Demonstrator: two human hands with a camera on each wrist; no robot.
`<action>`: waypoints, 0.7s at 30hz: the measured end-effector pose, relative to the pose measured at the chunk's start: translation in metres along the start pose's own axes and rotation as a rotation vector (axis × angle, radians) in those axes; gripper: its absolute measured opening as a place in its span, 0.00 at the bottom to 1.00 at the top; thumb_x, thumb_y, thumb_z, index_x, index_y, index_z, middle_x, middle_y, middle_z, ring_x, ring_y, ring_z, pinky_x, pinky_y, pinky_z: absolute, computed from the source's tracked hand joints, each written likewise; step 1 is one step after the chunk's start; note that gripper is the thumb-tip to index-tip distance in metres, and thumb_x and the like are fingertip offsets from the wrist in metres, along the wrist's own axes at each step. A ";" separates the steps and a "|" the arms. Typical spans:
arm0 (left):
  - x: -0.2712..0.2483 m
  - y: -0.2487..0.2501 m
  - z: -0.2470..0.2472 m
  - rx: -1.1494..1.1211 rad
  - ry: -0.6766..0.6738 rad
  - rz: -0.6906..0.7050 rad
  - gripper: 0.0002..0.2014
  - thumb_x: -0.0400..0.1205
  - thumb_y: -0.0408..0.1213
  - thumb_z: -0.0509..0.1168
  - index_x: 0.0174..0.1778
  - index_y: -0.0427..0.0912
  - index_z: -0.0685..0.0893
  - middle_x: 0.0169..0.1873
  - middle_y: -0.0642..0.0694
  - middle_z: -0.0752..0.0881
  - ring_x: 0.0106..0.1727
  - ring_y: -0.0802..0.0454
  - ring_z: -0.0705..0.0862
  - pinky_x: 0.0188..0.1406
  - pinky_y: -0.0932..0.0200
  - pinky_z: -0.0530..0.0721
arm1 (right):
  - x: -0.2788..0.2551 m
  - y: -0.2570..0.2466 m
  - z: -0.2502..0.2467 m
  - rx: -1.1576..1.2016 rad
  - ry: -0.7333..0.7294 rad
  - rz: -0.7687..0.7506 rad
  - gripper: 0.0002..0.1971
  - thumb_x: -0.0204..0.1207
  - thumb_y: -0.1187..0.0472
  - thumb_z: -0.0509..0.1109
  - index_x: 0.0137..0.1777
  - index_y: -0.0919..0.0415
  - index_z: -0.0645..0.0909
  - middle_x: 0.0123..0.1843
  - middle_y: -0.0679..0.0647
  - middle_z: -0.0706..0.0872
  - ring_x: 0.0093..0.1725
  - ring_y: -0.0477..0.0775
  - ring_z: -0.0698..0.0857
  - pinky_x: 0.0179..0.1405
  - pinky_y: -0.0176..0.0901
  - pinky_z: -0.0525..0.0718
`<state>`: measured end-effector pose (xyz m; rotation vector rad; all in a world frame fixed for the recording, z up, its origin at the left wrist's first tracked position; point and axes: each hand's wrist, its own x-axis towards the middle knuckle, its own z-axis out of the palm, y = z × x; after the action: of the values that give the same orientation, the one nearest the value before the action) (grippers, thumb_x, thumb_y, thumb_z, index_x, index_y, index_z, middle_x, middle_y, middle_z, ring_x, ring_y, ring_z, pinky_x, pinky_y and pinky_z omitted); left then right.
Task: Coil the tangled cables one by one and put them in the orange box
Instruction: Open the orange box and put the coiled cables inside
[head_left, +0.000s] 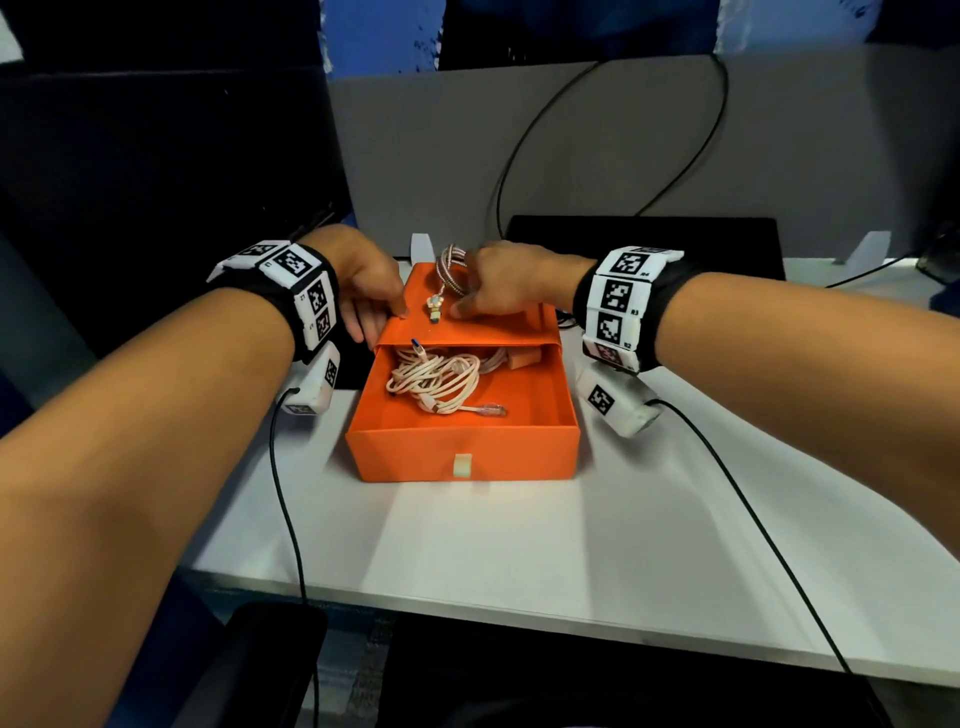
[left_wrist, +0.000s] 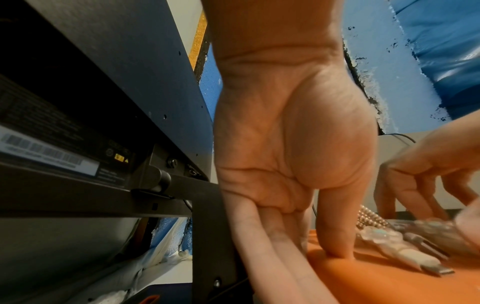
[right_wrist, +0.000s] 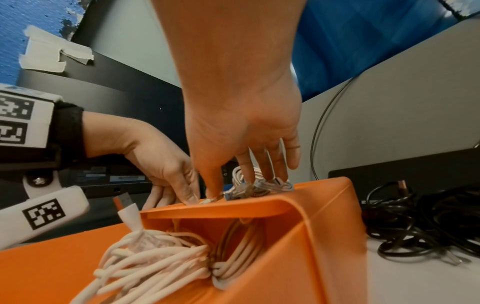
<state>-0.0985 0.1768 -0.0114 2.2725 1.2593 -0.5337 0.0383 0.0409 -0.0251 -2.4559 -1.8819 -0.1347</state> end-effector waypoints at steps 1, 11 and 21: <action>0.000 0.001 0.000 0.004 -0.001 -0.002 0.20 0.94 0.39 0.54 0.55 0.27 0.86 0.43 0.34 0.93 0.40 0.44 0.94 0.32 0.53 0.91 | 0.000 -0.001 0.001 0.006 0.012 -0.003 0.28 0.77 0.36 0.74 0.67 0.55 0.80 0.61 0.54 0.84 0.53 0.56 0.82 0.45 0.47 0.78; 0.000 -0.001 0.002 -0.011 0.006 0.007 0.21 0.94 0.39 0.53 0.49 0.28 0.86 0.38 0.35 0.93 0.35 0.47 0.93 0.30 0.56 0.91 | -0.023 0.014 -0.015 0.360 0.194 -0.032 0.13 0.80 0.52 0.77 0.56 0.59 0.84 0.46 0.49 0.85 0.48 0.52 0.84 0.35 0.40 0.73; 0.000 -0.002 0.002 -0.018 0.001 0.013 0.20 0.93 0.40 0.55 0.54 0.27 0.86 0.40 0.35 0.93 0.35 0.46 0.94 0.28 0.56 0.91 | -0.086 0.031 -0.056 0.642 0.128 -0.092 0.14 0.77 0.55 0.82 0.55 0.61 0.83 0.48 0.59 0.93 0.41 0.51 0.88 0.46 0.47 0.84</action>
<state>-0.1008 0.1769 -0.0136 2.2648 1.2434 -0.5150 0.0441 -0.0545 0.0232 -1.8857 -1.6469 0.2636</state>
